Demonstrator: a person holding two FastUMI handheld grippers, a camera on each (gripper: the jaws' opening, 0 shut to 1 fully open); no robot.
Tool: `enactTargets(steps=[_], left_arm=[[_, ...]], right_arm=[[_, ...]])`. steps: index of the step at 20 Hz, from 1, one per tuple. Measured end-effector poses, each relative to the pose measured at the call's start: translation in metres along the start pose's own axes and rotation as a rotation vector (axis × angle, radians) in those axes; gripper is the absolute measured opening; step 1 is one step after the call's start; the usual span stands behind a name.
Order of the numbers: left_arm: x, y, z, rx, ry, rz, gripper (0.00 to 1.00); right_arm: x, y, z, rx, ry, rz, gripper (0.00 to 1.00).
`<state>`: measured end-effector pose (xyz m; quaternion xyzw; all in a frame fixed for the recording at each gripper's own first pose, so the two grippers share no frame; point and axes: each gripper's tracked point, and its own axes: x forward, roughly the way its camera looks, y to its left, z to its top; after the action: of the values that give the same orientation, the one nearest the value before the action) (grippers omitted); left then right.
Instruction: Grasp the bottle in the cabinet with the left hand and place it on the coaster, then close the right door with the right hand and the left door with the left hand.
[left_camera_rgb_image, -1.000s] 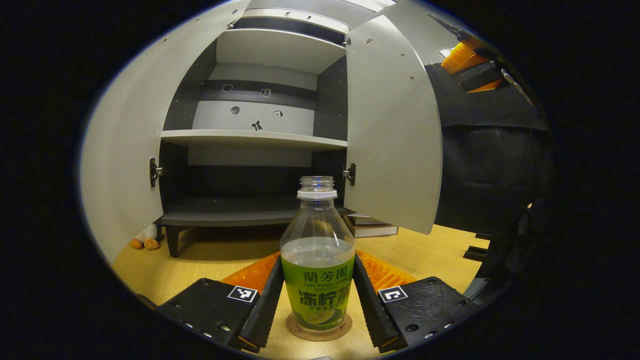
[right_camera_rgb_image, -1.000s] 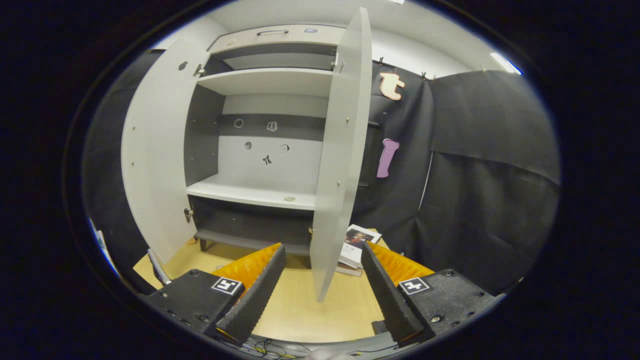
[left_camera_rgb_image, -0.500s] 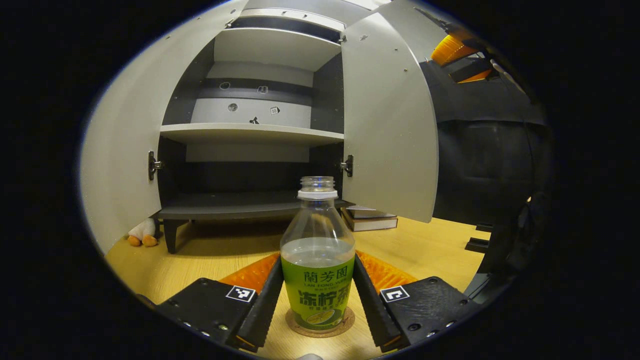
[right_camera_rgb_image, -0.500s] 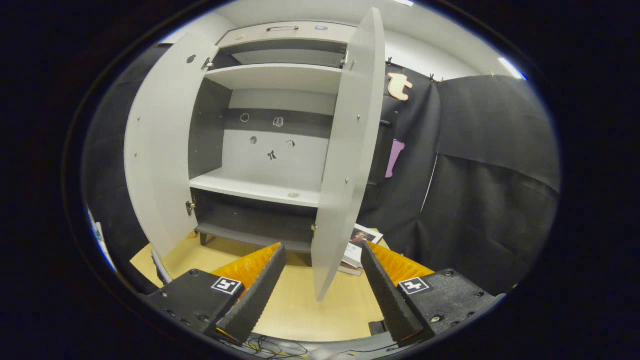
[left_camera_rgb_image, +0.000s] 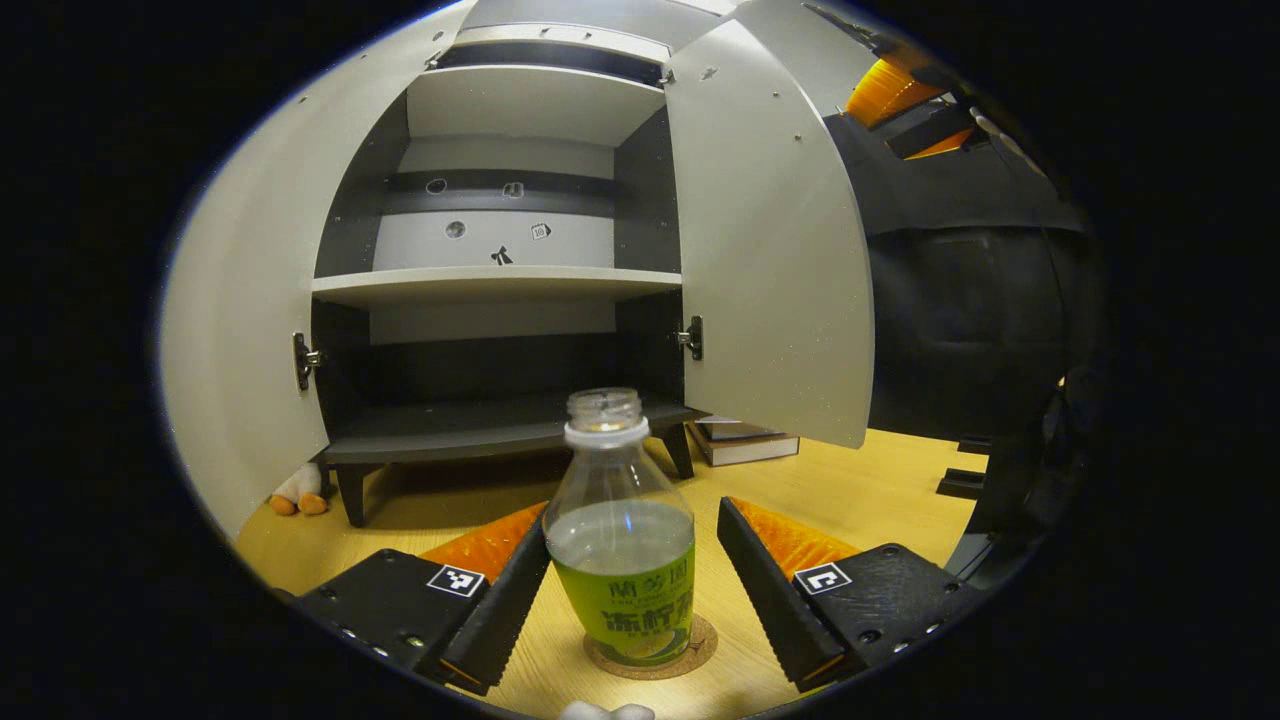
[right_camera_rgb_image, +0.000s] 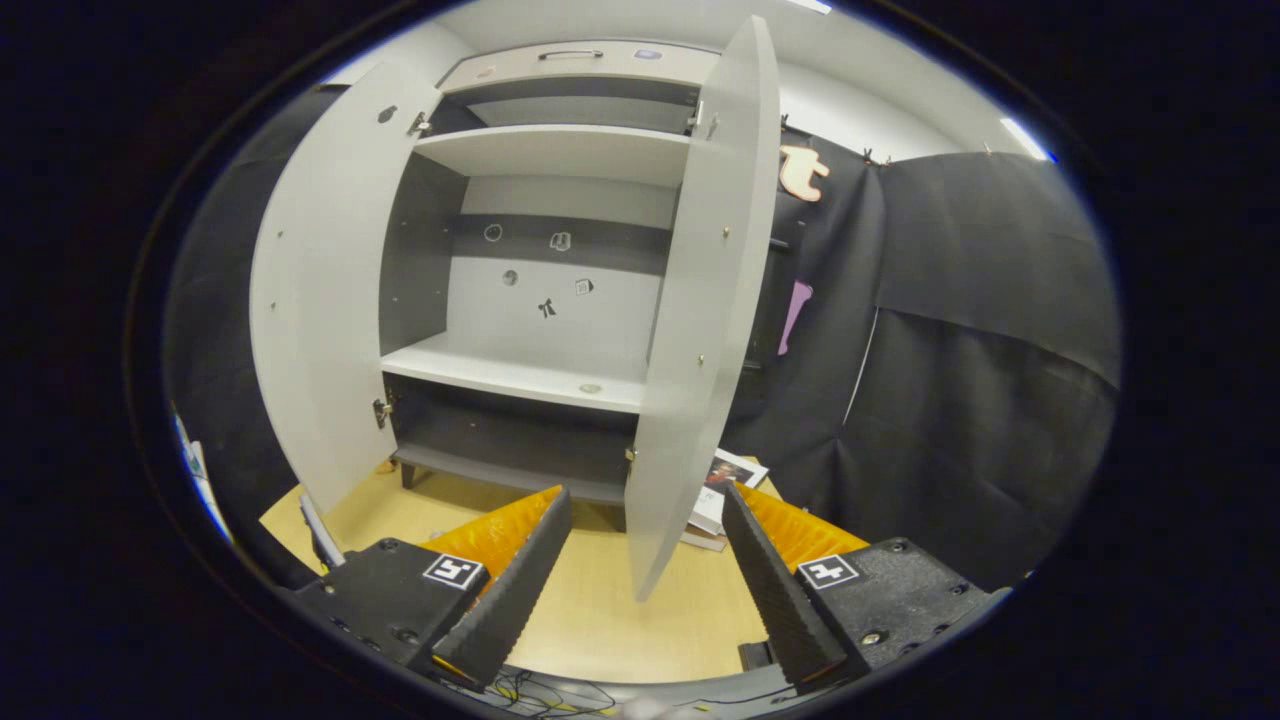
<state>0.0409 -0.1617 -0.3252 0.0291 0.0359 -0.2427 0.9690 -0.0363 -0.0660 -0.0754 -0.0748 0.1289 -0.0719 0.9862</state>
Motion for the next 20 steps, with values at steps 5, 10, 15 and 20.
enactTargets(steps=[5,10,15,20], left_arm=[[0.006,0.017,0.052,-0.014,-0.072,0.052,0.96],[0.002,0.038,0.133,-0.036,-0.155,0.097,0.96],[-0.022,0.069,0.214,-0.070,-0.179,0.184,0.96],[-0.062,0.102,0.264,-0.028,-0.142,0.281,0.96]], right_arm=[[-0.001,0.000,0.008,-0.002,-0.022,-0.002,0.99],[-0.002,0.003,0.016,0.011,-0.050,0.005,0.99],[-0.004,0.009,0.031,0.031,-0.100,0.019,0.99],[-0.005,0.017,0.046,0.070,-0.147,0.048,0.99]])
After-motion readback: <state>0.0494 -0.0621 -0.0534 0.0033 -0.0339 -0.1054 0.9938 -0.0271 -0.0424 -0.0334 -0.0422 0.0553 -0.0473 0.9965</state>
